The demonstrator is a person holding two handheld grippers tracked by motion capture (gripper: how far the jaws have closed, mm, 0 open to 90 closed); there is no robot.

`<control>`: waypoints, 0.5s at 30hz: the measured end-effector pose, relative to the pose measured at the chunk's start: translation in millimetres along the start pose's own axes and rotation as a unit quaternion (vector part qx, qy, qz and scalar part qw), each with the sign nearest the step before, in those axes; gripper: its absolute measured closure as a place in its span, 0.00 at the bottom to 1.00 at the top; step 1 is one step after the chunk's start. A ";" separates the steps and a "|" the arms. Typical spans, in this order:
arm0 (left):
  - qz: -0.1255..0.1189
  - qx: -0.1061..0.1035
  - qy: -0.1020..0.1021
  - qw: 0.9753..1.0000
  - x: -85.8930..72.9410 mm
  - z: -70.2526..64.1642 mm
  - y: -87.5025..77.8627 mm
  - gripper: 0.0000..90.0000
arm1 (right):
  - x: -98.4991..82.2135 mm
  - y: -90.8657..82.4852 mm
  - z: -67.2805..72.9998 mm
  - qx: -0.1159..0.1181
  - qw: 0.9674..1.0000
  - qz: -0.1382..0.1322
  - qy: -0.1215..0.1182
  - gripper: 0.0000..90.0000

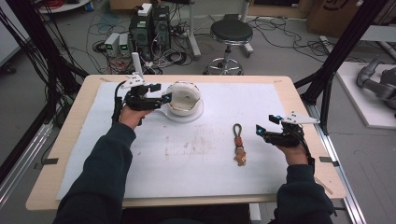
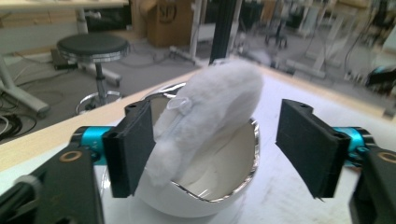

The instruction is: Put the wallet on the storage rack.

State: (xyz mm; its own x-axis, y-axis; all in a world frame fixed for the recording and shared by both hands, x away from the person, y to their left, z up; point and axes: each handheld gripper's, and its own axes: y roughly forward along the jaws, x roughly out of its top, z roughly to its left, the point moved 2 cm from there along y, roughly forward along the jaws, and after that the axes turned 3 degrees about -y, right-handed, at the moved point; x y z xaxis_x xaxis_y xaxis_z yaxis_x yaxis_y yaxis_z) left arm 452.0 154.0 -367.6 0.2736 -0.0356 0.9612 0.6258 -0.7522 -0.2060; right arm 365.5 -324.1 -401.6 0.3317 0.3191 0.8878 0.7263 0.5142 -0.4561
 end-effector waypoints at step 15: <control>-0.024 0.111 0.000 0.994 -56.9 -13.9 -86.9 0.20 | -3.4 8.6 0.4 -0.008 1.000 0.014 0.015 0.25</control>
State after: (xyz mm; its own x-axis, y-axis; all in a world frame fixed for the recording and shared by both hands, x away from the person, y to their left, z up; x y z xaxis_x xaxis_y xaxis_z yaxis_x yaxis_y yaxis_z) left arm 371.9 212.3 -401.8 0.2389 -0.0035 0.9710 0.7840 -0.5893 -0.1950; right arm 370.3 -320.4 -408.6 0.3699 0.3101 0.8758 0.7261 0.4916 -0.4807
